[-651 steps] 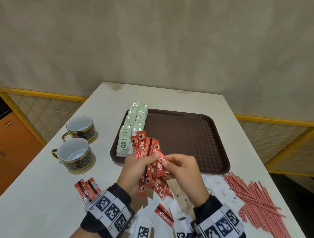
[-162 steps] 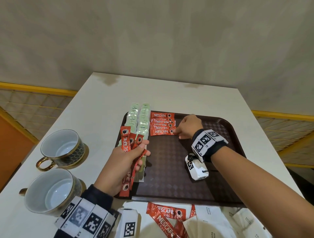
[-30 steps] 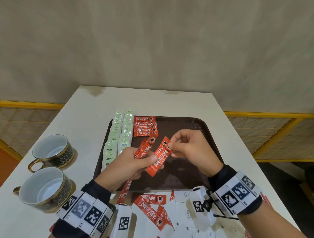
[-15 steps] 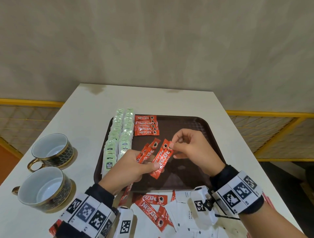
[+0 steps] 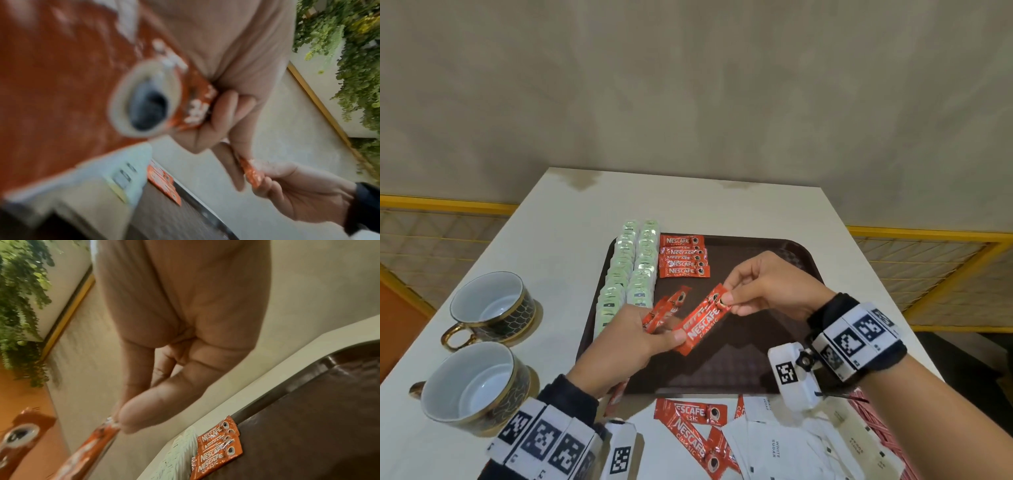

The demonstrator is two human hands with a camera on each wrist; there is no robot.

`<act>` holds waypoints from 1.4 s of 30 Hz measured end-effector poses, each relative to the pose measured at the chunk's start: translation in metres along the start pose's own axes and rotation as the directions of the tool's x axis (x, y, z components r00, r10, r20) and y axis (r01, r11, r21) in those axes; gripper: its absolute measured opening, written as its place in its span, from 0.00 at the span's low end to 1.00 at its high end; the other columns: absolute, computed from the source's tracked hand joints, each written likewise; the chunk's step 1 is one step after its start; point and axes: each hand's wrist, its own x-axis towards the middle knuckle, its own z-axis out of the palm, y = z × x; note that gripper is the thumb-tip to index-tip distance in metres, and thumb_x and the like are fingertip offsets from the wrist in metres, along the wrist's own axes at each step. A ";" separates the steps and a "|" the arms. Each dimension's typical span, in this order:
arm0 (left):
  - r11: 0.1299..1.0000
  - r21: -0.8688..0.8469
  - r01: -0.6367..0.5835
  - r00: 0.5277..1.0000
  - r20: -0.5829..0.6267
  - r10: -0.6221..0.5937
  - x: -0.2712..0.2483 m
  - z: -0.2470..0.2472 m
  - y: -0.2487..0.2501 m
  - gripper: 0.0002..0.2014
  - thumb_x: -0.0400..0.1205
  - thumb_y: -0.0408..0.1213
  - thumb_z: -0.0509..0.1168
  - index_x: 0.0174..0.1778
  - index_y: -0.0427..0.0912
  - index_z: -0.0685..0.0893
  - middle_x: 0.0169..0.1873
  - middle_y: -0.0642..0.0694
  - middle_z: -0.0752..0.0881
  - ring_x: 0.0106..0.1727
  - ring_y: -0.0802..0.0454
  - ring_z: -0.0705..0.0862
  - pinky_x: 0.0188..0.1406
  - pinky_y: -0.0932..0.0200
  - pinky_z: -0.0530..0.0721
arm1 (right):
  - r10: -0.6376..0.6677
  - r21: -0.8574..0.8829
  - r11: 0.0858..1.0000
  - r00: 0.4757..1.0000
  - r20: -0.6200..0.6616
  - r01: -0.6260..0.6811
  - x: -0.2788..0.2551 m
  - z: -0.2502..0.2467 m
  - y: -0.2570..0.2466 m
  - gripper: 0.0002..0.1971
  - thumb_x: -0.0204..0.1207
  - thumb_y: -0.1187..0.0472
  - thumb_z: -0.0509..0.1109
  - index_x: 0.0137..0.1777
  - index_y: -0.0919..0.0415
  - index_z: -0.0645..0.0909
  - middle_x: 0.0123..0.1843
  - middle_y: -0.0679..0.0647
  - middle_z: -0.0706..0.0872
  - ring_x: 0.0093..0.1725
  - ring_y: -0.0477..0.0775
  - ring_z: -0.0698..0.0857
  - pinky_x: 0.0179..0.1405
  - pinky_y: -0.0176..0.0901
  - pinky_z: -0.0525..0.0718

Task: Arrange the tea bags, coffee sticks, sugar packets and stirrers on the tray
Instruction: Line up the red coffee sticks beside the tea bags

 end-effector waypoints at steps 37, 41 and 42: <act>0.864 -0.503 -0.040 0.952 -0.282 -0.120 0.001 -0.052 -0.010 0.11 0.83 0.36 0.64 0.51 0.32 0.86 0.23 0.47 0.73 0.15 0.63 0.71 0.14 0.72 0.69 | -0.246 -0.889 0.454 0.967 -0.065 0.056 0.119 0.052 0.021 0.12 0.76 0.66 0.71 0.60 0.63 0.84 0.60 0.58 0.83 0.58 0.59 0.82 0.57 0.49 0.82; 0.703 -0.711 0.010 0.973 -0.155 -0.171 0.009 -0.058 -0.020 0.14 0.84 0.43 0.61 0.51 0.33 0.82 0.24 0.51 0.66 0.21 0.59 0.64 0.15 0.70 0.67 | -0.227 -0.909 0.416 0.971 -0.076 0.026 0.124 0.057 0.020 0.11 0.78 0.71 0.66 0.58 0.66 0.83 0.59 0.61 0.84 0.57 0.62 0.84 0.58 0.53 0.84; 0.656 -0.754 0.025 0.975 -0.125 -0.181 0.010 -0.058 -0.020 0.14 0.84 0.43 0.61 0.51 0.34 0.81 0.25 0.51 0.66 0.21 0.60 0.64 0.14 0.70 0.68 | -0.219 -0.912 0.410 0.973 -0.078 0.019 0.124 0.058 0.020 0.10 0.78 0.71 0.66 0.57 0.67 0.83 0.58 0.61 0.84 0.56 0.61 0.85 0.58 0.53 0.85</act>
